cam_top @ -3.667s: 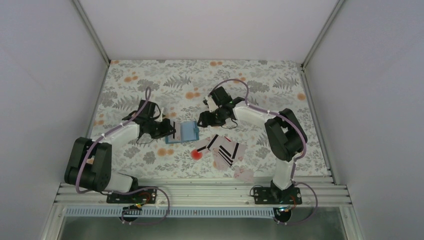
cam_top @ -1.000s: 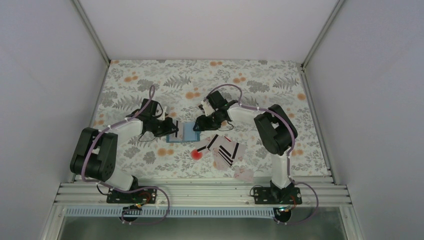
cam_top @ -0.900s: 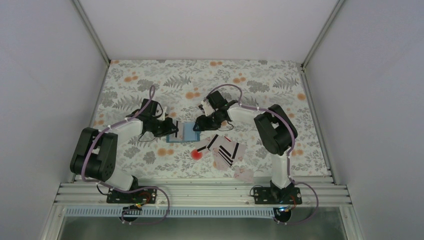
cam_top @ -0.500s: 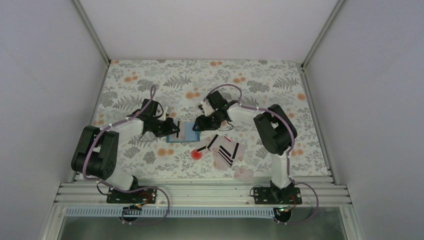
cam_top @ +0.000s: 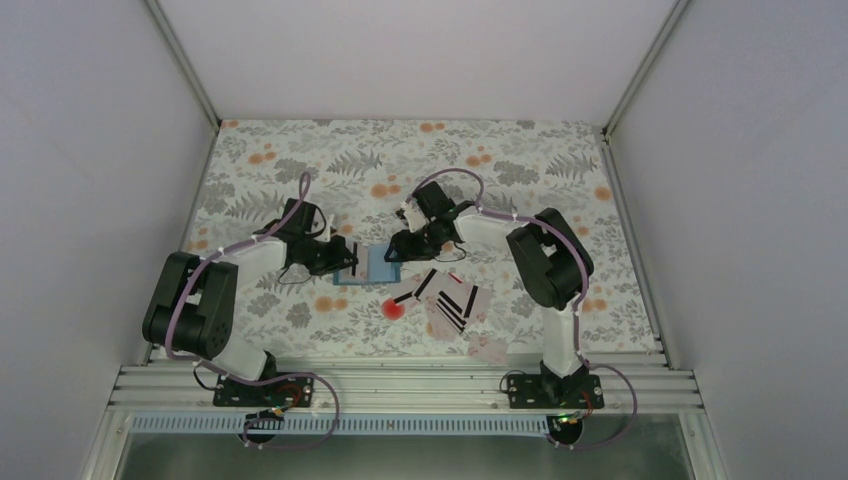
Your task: Put the credit cards into the card holder
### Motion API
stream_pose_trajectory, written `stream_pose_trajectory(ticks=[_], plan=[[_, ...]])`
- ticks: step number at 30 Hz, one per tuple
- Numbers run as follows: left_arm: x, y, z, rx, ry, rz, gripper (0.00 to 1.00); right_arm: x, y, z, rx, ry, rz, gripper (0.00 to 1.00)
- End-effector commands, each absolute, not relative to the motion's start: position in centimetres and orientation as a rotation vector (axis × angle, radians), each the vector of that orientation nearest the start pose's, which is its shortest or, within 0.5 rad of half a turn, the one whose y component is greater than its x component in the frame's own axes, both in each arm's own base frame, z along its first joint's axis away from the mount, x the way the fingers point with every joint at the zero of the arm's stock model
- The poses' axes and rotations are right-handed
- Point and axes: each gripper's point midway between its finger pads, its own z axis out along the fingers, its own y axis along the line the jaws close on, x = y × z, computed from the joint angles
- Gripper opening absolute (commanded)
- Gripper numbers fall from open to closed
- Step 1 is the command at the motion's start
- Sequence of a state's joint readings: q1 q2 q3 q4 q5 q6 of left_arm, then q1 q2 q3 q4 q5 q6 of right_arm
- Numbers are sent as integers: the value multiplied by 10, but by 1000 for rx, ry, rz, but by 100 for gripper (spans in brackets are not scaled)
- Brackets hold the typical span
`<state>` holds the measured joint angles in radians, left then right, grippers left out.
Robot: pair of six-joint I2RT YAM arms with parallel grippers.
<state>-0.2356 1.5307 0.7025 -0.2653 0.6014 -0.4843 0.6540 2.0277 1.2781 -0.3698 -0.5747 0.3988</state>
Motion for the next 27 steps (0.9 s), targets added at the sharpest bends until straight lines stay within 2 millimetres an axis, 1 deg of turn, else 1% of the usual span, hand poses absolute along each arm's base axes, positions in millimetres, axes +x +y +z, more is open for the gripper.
stream_pose_trajectory(ticks=[1, 12, 19, 24, 27], plan=[[286, -171, 44, -151, 2730, -1053, 2, 291, 343, 2, -552, 2895, 1004, 56], [287, -178, 41, -154, 2735, -1099, 2, 288, 343, -4, -563, 2909, 1009, 55], [290, -183, 42, -168, 2724, -1141, 2, 285, 342, -6, -561, 2914, 1013, 45], [291, -184, 41, -169, 2728, -1139, 2, 283, 340, -9, -561, 2922, 1009, 44], [289, -180, 40, -174, 2741, -1105, 2, 284, 340, -8, -560, 2920, 1006, 44]])
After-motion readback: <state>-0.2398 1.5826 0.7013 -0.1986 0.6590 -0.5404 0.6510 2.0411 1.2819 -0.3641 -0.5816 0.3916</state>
